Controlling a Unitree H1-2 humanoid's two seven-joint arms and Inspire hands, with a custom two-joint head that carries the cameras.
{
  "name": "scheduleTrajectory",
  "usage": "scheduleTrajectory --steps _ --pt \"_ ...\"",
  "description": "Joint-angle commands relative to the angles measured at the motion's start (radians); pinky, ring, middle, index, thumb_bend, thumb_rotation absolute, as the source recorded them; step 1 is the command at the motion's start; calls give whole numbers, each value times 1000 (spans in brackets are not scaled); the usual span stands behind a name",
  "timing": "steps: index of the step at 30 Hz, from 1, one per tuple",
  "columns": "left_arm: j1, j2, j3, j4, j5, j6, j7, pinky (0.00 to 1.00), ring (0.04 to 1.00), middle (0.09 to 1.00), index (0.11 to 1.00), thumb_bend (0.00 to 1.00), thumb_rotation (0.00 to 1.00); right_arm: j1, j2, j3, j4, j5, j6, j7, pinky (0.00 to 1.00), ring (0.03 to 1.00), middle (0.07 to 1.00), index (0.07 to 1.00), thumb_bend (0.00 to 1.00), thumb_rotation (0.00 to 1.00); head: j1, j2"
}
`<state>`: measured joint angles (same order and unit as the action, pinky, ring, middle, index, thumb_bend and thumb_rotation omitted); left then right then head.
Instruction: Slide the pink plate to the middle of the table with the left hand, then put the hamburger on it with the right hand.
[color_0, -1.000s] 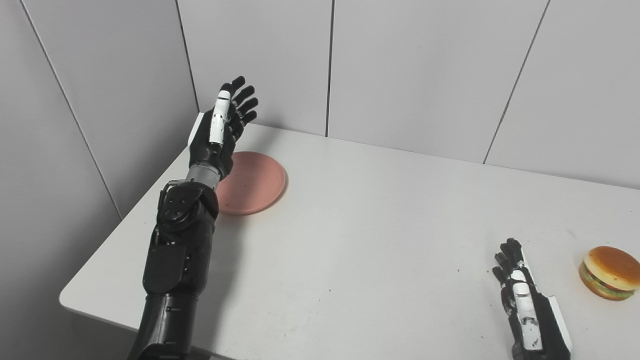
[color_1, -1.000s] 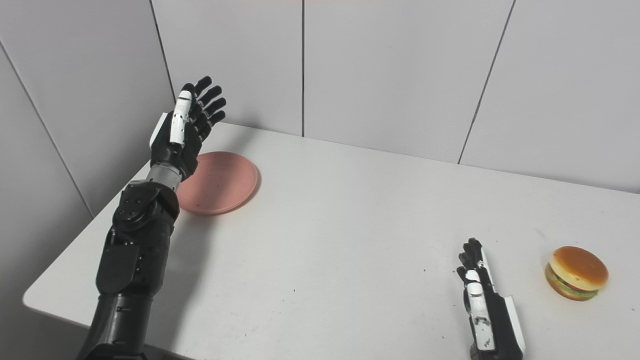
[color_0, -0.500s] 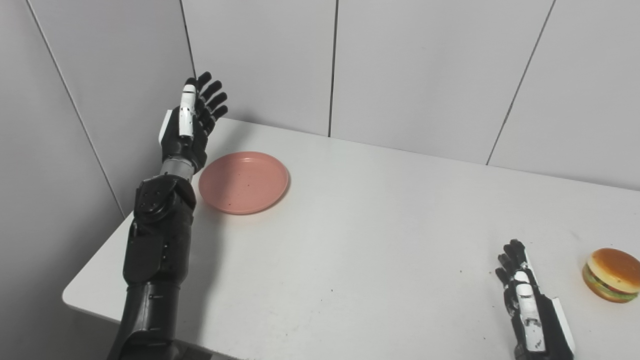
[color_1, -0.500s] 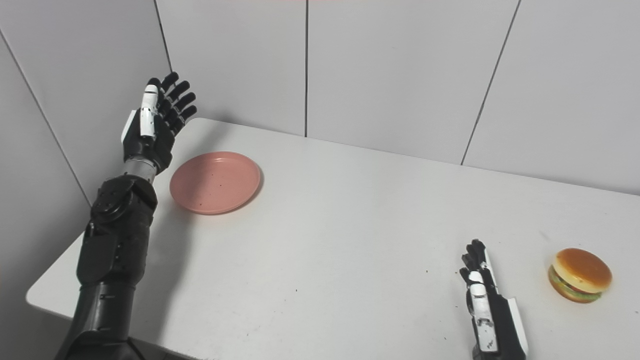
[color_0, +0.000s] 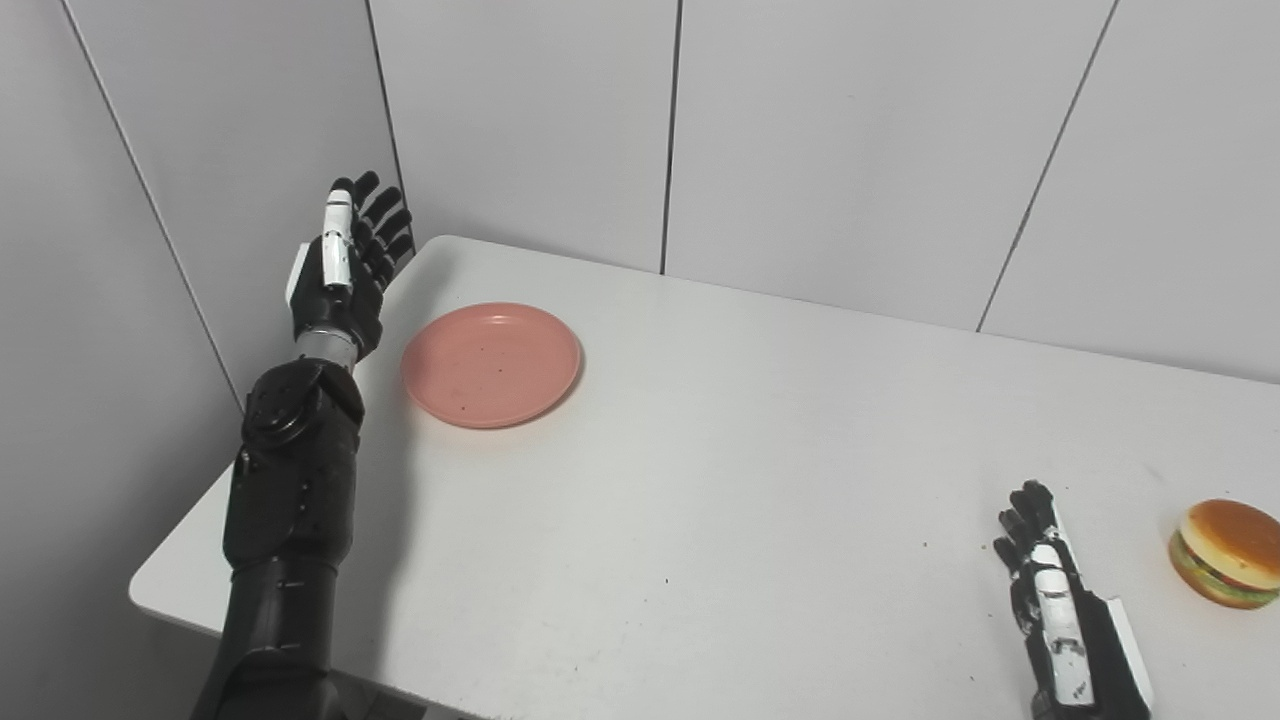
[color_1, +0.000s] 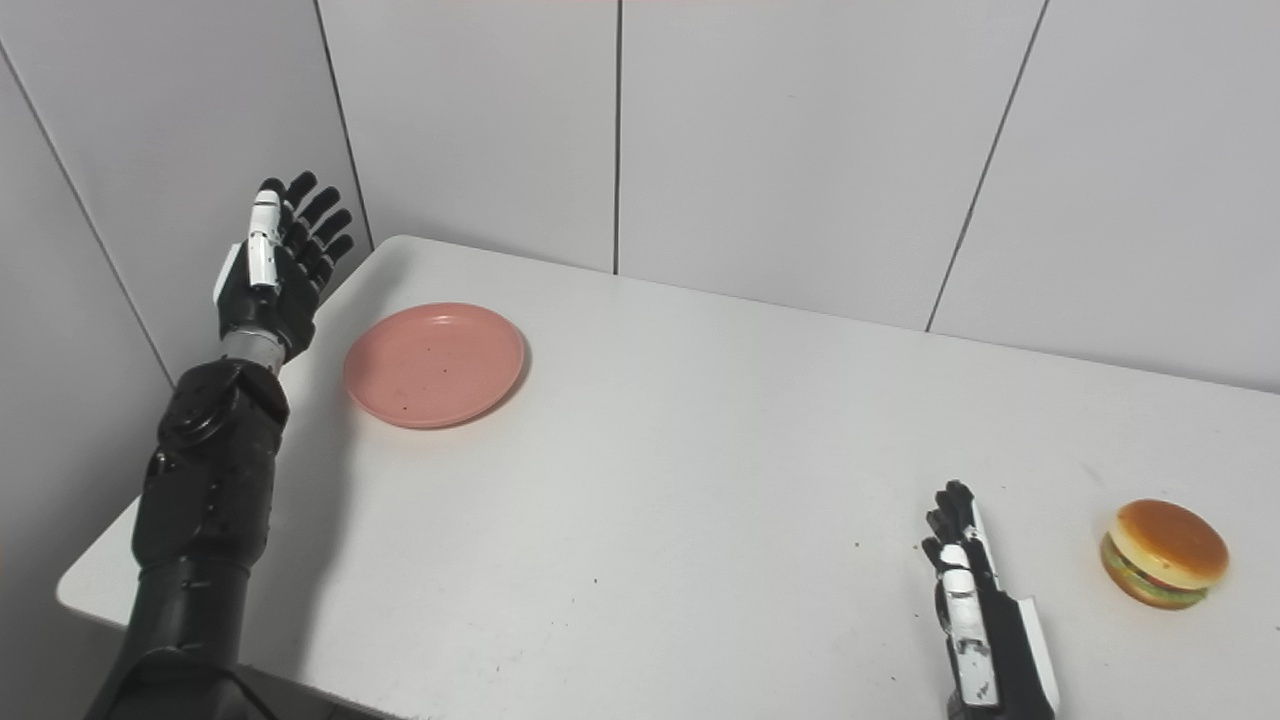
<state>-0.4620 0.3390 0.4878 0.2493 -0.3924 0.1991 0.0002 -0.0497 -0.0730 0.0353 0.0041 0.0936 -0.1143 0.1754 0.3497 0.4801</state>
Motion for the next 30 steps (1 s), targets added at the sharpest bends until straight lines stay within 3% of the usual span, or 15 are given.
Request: scheduleTrajectory --steps 1,13,30 --pt "-42 36 10 -9 -23 -41 -9 940 916 918 914 351 1000 18 -4 -7 62 7 -7 -1 1000 1000 1000 1000 73 1000 1 0" --pt "-42 42 39 85 -51 -41 -5 929 904 905 895 370 1000 22 -3 -8 50 12 5 -2 1000 1000 1000 1000 68 1000 4 8" --pt "-35 58 24 239 -40 -113 -27 940 912 917 915 346 1000 21 -5 -8 54 11 -1 -4 1000 1000 1000 1000 75 1000 3 13"
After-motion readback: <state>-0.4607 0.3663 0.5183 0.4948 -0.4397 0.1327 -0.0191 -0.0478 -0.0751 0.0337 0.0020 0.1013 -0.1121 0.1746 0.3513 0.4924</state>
